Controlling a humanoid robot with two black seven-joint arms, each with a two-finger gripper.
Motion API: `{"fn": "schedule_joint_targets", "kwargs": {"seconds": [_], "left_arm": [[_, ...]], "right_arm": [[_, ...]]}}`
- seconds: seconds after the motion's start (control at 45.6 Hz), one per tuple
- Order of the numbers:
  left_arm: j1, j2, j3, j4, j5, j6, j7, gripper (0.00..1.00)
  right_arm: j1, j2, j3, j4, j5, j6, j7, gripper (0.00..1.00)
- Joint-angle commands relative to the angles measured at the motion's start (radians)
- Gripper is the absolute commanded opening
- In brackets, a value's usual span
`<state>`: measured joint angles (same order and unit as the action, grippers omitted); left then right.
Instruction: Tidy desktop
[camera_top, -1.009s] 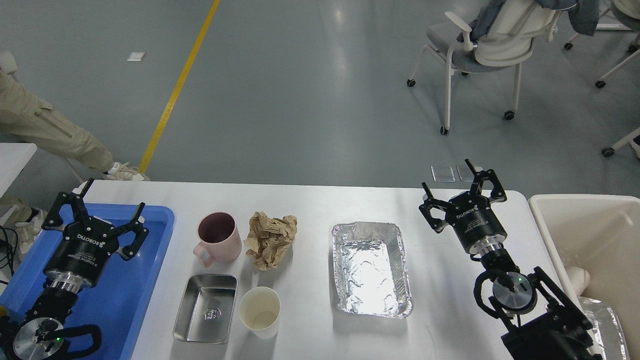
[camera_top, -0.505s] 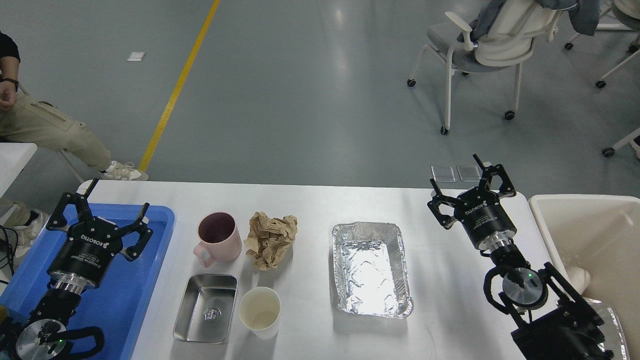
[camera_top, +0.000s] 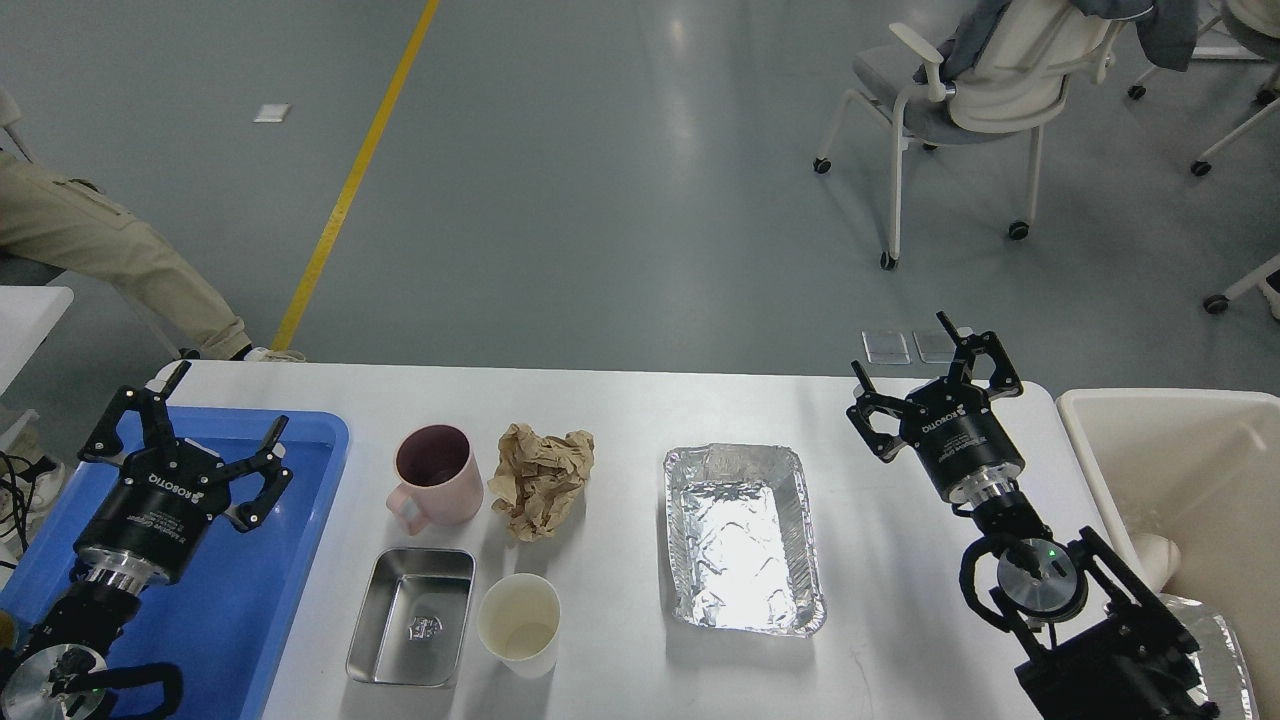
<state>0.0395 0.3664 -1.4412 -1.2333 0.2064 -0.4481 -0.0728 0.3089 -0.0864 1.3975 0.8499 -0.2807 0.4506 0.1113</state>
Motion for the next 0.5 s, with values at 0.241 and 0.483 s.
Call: {"fn": "schedule_joint_targets", "kwargs": {"seconds": [0.241, 0.483], "left_arm": [[0.123, 0.193, -0.019, -0.155, -0.001, 0.048, 0.021, 0.97], [0.213, 0.440, -0.013, -0.186, 0.001, 0.081, 0.037, 0.97]], "right_arm": [[-0.005, 0.025, -0.003, 0.001, 0.000, 0.000, 0.001, 1.00], [-0.007, 0.031, -0.008, 0.001, 0.002, 0.002, 0.001, 1.00]]}}
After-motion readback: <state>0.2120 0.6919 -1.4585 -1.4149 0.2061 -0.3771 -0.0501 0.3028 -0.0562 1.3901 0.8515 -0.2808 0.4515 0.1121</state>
